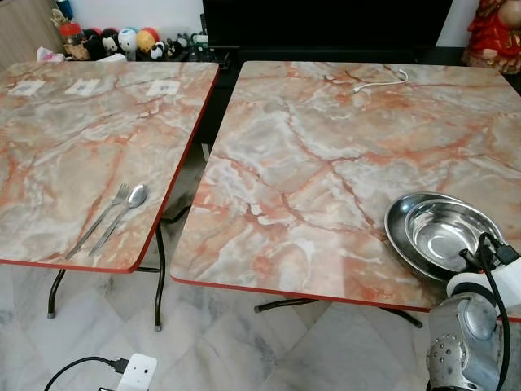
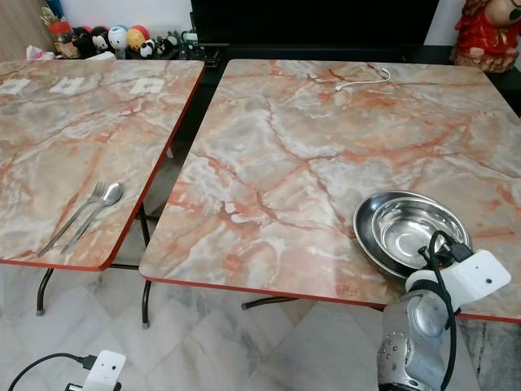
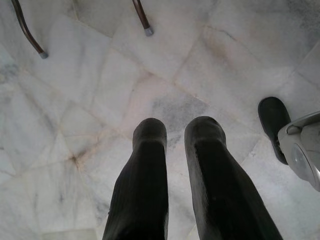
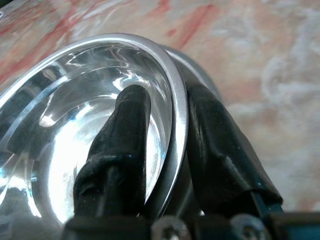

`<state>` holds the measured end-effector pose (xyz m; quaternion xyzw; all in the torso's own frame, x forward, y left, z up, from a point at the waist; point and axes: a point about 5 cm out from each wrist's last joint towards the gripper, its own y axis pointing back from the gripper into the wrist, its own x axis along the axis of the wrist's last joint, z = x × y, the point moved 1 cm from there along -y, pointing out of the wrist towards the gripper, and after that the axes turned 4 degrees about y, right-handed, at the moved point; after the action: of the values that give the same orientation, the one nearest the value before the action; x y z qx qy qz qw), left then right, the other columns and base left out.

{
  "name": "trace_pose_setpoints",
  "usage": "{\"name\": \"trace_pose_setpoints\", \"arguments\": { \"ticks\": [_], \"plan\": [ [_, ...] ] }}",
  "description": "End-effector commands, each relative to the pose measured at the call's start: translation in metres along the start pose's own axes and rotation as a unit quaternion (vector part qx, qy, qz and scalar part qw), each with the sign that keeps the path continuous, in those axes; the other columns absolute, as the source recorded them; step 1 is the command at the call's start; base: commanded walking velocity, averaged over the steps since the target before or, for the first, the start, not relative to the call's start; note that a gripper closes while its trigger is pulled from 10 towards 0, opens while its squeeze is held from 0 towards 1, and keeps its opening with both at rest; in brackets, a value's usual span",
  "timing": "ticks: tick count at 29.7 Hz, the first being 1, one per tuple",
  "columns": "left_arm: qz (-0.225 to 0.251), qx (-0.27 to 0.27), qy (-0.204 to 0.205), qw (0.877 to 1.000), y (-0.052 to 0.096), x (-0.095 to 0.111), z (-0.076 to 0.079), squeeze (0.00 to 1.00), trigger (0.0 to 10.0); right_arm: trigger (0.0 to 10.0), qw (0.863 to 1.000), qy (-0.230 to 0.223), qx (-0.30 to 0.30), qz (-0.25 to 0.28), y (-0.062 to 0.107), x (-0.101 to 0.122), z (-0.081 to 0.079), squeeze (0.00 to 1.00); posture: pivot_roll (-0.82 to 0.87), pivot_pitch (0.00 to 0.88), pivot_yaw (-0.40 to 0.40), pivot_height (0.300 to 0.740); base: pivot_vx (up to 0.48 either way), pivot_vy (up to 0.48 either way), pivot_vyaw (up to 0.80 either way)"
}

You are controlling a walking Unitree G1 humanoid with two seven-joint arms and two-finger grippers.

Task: Setting the table

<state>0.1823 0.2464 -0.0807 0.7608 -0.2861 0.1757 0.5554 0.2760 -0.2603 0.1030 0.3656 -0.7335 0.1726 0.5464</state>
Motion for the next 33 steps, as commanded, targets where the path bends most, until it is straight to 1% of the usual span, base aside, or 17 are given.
{"name": "trace_pose_setpoints", "arguments": {
  "ticks": [1,6,10,17,23,31,32,33],
  "plan": [
    [-0.007,0.003,-0.002,1.000,0.001,-0.005,0.000,0.00,10.0,10.0,1.000,-0.001,0.016,0.001,0.002,0.002,-0.007,0.00,-0.06,0.082,0.023,0.740,0.000,0.000,0.00],
    [-0.007,0.003,-0.001,1.000,0.001,-0.005,0.000,0.00,10.0,10.0,1.000,-0.008,0.021,0.003,-0.001,0.006,-0.010,0.00,-0.06,0.082,0.023,0.740,0.000,0.000,0.00],
    [-0.008,0.003,-0.001,1.000,0.001,-0.006,0.000,0.00,10.0,10.0,1.000,-0.008,0.018,0.005,-0.002,0.007,-0.009,0.00,-0.06,0.083,0.022,0.740,0.000,0.000,0.00],
    [-0.011,0.002,0.000,1.000,0.002,-0.007,0.000,0.00,10.0,10.0,1.000,-0.006,-0.005,0.006,-0.001,0.006,-0.004,0.00,-0.06,0.082,0.024,0.740,0.000,0.000,0.00],
    [-0.013,0.003,0.000,1.000,0.002,-0.008,0.000,0.00,10.0,10.0,1.000,-0.004,-0.009,0.012,-0.009,0.009,-0.004,0.00,-0.06,0.080,0.024,0.740,0.000,0.000,0.00],
    [-0.016,0.002,-0.001,1.000,0.002,-0.010,0.000,0.00,10.0,10.0,1.000,-0.005,-0.007,0.007,-0.014,0.010,-0.006,0.00,-0.06,0.082,0.025,0.740,0.000,0.000,0.00],
    [-0.016,0.002,-0.001,1.000,0.002,-0.010,0.000,0.00,10.0,10.0,1.000,-0.006,-0.007,0.009,-0.013,0.010,-0.006,0.17,-0.06,0.082,0.025,0.740,0.000,0.000,0.00],
    [-0.017,0.002,-0.001,1.000,0.002,-0.010,0.000,0.00,10.0,10.0,1.000,-0.006,-0.008,0.009,-0.013,0.010,-0.006,0.17,-0.06,0.082,0.025,0.740,0.000,0.000,0.00]
  ]
}}
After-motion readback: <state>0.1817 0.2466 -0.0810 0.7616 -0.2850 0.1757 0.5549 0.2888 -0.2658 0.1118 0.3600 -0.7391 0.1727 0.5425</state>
